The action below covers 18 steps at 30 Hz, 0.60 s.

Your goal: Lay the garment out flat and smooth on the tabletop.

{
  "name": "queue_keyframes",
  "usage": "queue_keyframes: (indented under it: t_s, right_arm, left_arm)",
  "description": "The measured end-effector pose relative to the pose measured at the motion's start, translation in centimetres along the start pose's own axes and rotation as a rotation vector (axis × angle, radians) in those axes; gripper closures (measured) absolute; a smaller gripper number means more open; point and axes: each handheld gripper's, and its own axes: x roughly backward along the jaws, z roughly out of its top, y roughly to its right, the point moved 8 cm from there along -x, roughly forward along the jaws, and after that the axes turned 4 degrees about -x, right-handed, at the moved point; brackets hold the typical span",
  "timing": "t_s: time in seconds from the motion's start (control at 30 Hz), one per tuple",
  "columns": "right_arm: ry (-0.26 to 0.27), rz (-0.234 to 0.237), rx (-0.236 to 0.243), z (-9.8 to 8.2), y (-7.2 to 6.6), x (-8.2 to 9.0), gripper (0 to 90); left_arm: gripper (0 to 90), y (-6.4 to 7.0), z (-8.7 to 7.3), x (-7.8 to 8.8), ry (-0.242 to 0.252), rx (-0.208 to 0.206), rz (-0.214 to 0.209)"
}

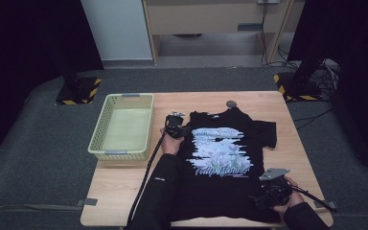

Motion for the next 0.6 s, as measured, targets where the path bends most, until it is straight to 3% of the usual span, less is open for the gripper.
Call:
queue_keyframes:
  t_s: [0.13, 0.3, 0.43, 0.6]
  right_arm:
    - [0.0, 0.0, 0.0, 0.0, 0.0, 0.0, 0.3]
    - [-0.001, 0.001, 0.002, 0.0, 0.0, 0.0, 0.3]
    - [-0.001, 0.002, 0.002, 0.0, 0.0, 0.0, 0.3]
    - [-0.001, 0.001, 0.001, 0.0, 0.0, 0.0, 0.3]
  left_arm:
    - [82.6, 0.3, 0.2, 0.2, 0.005, -0.017, 0.017]
    - [83.2, 0.9, 1.1, 1.3, 0.026, -0.023, 0.006]
    - [83.2, 2.2, 2.3, 2.8, 0.057, -0.045, -0.01]
    - [83.2, 5.2, 3.4, 4.6, 0.101, -0.127, -0.03]
